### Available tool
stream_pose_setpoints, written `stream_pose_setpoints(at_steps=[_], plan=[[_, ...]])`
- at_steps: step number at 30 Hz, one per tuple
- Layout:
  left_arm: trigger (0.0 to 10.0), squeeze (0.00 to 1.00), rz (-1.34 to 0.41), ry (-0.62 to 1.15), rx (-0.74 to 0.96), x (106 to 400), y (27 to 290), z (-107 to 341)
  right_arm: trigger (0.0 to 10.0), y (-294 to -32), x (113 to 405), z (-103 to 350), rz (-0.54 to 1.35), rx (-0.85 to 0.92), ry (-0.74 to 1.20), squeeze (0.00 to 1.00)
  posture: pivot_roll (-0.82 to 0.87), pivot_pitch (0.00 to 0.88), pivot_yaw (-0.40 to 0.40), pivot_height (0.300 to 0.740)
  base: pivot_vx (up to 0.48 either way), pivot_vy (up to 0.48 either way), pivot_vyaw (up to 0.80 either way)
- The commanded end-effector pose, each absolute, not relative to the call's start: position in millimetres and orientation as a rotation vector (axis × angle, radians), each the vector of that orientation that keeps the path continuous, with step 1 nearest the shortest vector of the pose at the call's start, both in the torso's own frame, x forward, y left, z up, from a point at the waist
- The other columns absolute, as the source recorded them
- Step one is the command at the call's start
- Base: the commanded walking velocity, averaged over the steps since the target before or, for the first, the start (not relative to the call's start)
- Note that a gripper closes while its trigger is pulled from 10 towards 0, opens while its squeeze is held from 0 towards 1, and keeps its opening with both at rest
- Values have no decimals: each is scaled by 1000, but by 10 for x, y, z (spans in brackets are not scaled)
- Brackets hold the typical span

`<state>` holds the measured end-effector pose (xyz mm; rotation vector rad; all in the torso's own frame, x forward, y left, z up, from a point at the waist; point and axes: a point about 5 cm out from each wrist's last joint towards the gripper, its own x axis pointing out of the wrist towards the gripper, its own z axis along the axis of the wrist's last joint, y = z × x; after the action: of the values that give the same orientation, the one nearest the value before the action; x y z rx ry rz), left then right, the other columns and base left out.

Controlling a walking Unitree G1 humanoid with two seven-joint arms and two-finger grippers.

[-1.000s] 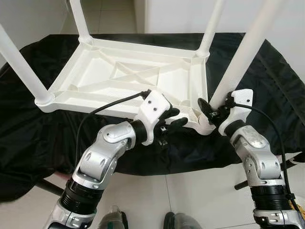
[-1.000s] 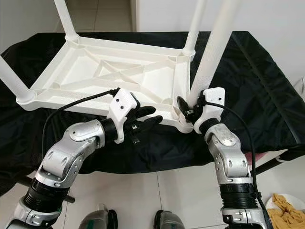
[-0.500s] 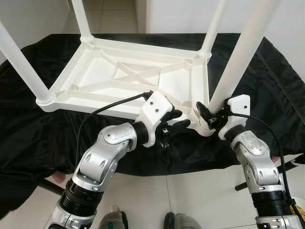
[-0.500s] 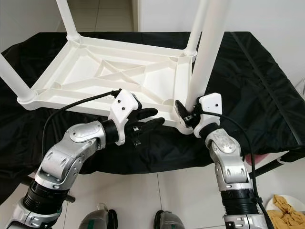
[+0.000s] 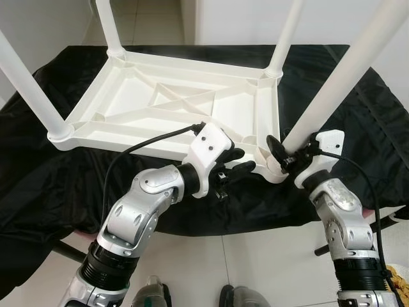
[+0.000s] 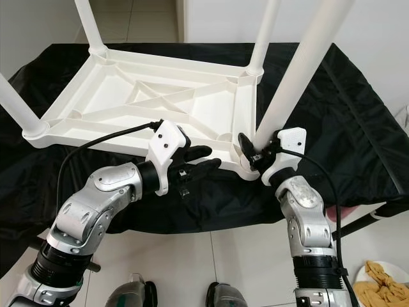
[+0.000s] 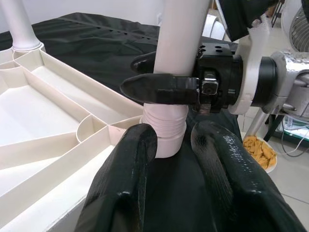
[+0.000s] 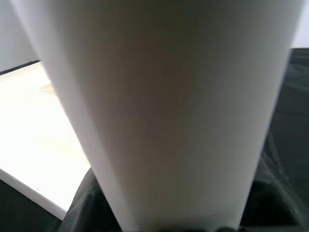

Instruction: Building children table

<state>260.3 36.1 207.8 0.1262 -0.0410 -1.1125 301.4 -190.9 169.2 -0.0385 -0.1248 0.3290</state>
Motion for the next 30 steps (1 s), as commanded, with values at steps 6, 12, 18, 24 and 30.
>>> stream_pose_setpoints(at_steps=[6,12,18,24,30], plan=[[10000,0,-1118,-41,128,2544,340,2083,10000,-1997,3040,1358,266,97,58,0,21,106,-6,740,0,0,0],[10000,0,-1119,-41,123,2537,333,2089,10000,-1988,3080,1333,267,110,89,0,24,105,-8,740,0,0,0],[10000,0,-1116,-39,120,2532,329,2092,10000,-1974,3173,1354,267,149,119,0,27,105,-10,740,0,0,0],[10000,0,-1109,-39,115,2523,329,2097,10000,-1960,3176,1321,259,95,106,0,35,110,-19,740,0,0,0],[10000,0,-1108,-37,112,2516,332,2094,10000,-1953,3156,1334,217,88,76,0,31,111,-16,740,0,0,0]])
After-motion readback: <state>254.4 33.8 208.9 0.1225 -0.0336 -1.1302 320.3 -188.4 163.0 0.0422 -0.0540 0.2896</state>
